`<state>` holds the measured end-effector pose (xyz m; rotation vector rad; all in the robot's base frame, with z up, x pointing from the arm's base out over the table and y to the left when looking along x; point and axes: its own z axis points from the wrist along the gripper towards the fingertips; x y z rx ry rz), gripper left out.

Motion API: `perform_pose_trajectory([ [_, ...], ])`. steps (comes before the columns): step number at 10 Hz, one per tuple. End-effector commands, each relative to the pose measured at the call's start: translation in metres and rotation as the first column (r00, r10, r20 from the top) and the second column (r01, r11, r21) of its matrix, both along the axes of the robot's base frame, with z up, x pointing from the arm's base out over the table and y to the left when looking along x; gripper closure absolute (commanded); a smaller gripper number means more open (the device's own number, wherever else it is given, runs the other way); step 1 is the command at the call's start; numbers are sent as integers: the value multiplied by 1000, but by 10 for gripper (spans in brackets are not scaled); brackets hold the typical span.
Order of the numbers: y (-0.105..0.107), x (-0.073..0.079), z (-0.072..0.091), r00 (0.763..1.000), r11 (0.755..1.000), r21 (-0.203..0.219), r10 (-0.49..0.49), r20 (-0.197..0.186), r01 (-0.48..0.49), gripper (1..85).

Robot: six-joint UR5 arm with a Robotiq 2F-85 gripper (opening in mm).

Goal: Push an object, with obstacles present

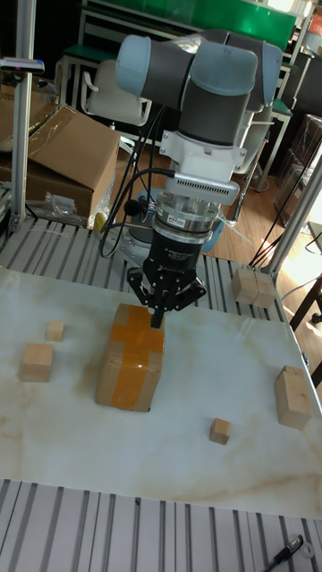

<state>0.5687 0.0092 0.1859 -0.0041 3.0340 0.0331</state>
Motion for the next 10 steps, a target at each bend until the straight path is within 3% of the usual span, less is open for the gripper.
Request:
perform_pose_trajectory([
  [1,8,1,0,1000,1000,0,-18,18,18,843],
  [5,17,6,-3,999,998,56,5,52,-8,843],
  [9,15,4,-3,999,999,46,3,41,-5,843],
  [10,2,2,-4,999,1000,-5,16,32,-16,843],
])
